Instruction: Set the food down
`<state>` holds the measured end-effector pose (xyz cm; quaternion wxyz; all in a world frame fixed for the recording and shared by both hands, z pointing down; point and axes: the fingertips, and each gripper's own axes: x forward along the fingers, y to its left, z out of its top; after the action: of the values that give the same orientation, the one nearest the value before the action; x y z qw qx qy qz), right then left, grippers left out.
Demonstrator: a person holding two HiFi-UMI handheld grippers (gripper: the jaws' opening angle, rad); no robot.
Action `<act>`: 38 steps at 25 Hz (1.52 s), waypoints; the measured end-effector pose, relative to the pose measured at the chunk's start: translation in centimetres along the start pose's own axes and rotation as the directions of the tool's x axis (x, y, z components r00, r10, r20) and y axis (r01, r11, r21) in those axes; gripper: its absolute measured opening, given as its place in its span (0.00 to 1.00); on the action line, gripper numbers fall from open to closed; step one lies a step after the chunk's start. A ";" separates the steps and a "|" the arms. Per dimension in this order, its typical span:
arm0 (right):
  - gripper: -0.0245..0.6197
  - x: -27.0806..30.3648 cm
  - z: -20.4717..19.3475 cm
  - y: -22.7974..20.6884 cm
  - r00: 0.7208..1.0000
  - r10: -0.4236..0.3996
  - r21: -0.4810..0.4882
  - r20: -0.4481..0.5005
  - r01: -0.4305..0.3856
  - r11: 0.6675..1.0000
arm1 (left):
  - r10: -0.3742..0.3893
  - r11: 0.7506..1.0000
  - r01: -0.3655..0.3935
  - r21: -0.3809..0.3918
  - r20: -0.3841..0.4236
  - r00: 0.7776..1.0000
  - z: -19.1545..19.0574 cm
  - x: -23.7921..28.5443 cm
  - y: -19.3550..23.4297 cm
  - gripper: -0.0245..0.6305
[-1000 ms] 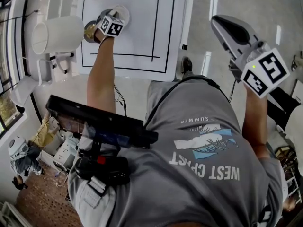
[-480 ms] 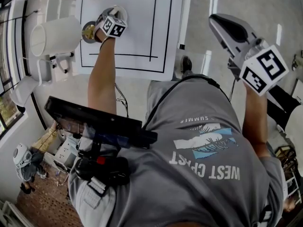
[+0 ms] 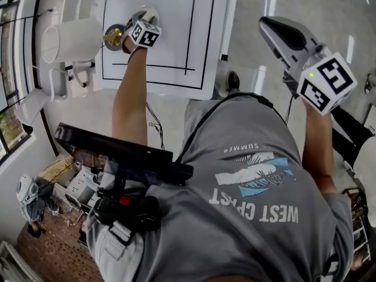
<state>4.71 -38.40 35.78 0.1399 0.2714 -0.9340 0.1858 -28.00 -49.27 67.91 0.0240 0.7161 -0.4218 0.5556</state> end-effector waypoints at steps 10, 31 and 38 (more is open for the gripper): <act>0.05 -0.5 -0.7 1.0 0.999 0.038 -0.017 -0.008 -0.038 0.999 | 0.053 0.993 -0.047 -0.107 0.062 0.997 -0.3 -2.5 -0.4 0.30; 0.05 -3.4 0.6 8.1 0.972 0.223 -0.117 0.077 -0.214 0.970 | 0.399 0.903 -0.218 -0.370 0.538 0.742 12.1 -30.5 3.0 0.29; 0.05 -5.9 2.1 11.8 0.932 0.341 -0.196 0.126 -0.313 0.929 | 0.457 0.856 -0.109 -0.505 0.642 0.616 13.8 -42.4 0.5 0.08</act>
<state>2.54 -27.40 28.57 0.0557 0.1122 -0.9868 0.1029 -18.77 -32.01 27.83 -0.0878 0.7781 -0.6126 0.1074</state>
